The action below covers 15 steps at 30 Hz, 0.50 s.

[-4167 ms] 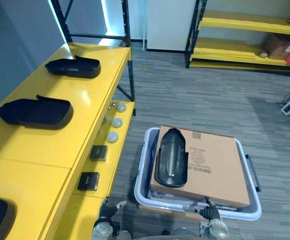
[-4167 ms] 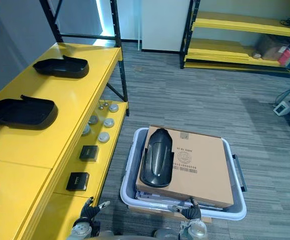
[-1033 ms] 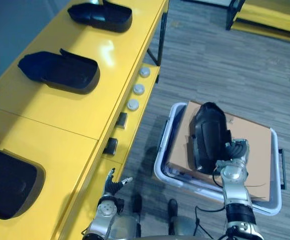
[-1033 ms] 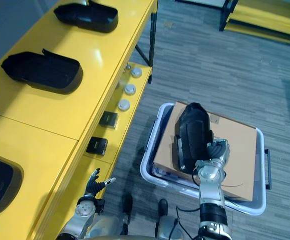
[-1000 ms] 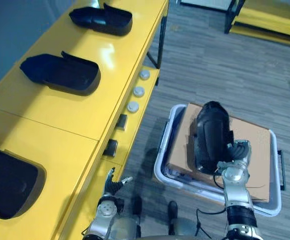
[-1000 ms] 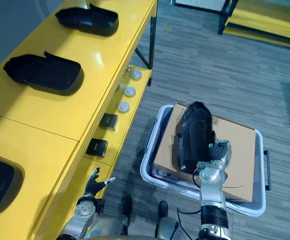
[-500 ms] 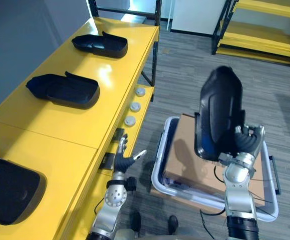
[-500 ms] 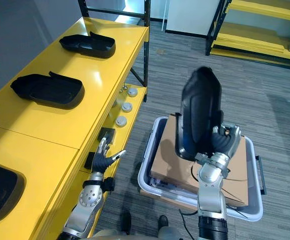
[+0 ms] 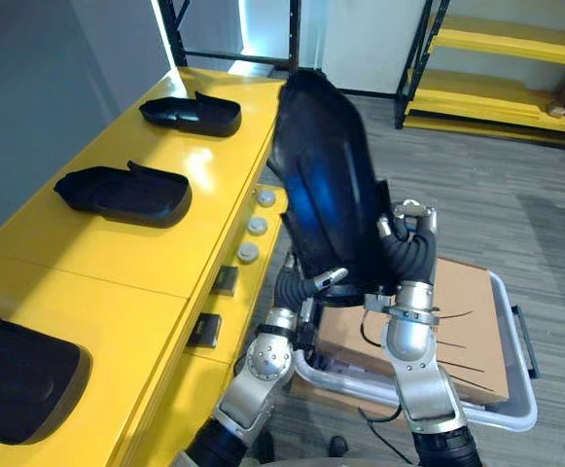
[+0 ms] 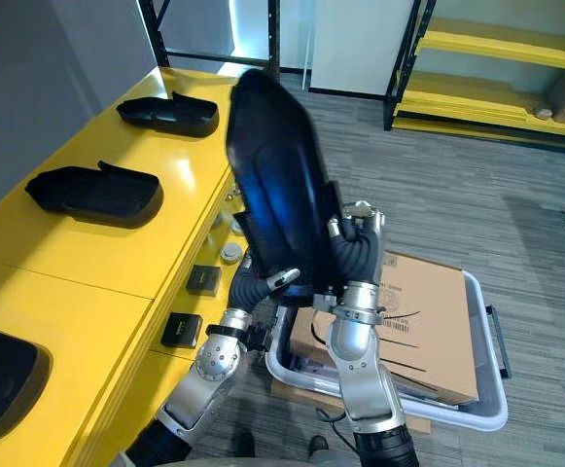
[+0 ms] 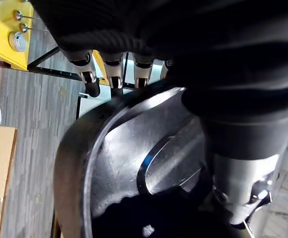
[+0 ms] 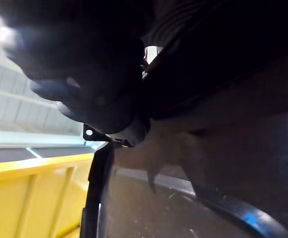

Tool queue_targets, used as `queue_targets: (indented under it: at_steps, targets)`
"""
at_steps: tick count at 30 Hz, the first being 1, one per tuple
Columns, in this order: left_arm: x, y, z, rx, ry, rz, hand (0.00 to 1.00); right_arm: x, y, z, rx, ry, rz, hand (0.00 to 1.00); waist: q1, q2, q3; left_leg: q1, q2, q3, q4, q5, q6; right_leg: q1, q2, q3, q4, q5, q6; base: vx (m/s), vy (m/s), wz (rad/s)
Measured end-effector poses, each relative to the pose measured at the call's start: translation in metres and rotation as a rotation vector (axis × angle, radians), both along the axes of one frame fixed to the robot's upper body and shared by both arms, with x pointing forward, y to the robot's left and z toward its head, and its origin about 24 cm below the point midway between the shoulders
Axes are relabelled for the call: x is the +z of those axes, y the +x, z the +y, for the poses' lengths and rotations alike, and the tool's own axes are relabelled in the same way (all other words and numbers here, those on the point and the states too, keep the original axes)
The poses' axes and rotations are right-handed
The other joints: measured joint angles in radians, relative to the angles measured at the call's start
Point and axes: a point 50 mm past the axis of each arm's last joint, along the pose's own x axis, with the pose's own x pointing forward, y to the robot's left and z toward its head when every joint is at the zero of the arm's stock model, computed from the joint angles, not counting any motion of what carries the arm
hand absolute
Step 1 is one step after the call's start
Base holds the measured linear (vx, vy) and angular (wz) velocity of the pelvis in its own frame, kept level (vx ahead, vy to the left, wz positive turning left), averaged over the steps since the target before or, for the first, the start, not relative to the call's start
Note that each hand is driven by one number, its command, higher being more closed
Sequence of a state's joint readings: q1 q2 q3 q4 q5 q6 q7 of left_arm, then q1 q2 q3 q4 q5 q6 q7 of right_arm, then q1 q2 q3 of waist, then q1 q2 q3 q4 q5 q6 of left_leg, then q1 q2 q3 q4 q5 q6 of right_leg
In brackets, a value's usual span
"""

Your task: Walk over and take plastic housings, then place them on the shelf

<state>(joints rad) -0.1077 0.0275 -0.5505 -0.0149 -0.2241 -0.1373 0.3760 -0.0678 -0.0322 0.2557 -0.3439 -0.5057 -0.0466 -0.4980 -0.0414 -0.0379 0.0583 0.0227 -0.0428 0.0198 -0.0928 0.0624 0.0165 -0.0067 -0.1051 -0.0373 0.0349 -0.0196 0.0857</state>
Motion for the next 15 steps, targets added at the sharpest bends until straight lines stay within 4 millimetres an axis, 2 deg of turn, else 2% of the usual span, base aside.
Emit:
queue_targets:
  at_steps: [8, 15]
  targets:
    - [-0.001, 0.001, 0.002, 0.038, -0.007, 0.017, 1.0, 0.009, -0.008, 0.011, 0.096, -0.059, -0.081, 0.0, -0.008, 0.001, -0.035, -0.001, 0.0, 0.009, 0.0, 0.0, 0.0, -0.006, 0.0, 0.011, 0.0, 0.001, -0.001, -0.01, -0.005, -0.03]
    - [0.002, 0.006, 0.003, 0.061, 0.076, -0.008, 1.0, 0.01, -0.009, 0.008, 0.151, -0.035, -0.096, 0.0, -0.009, -0.001, -0.054, -0.006, -0.001, 0.011, 0.0, 0.001, 0.0, -0.014, 0.0, 0.013, 0.004, 0.003, -0.004, 0.0, -0.002, -0.01]
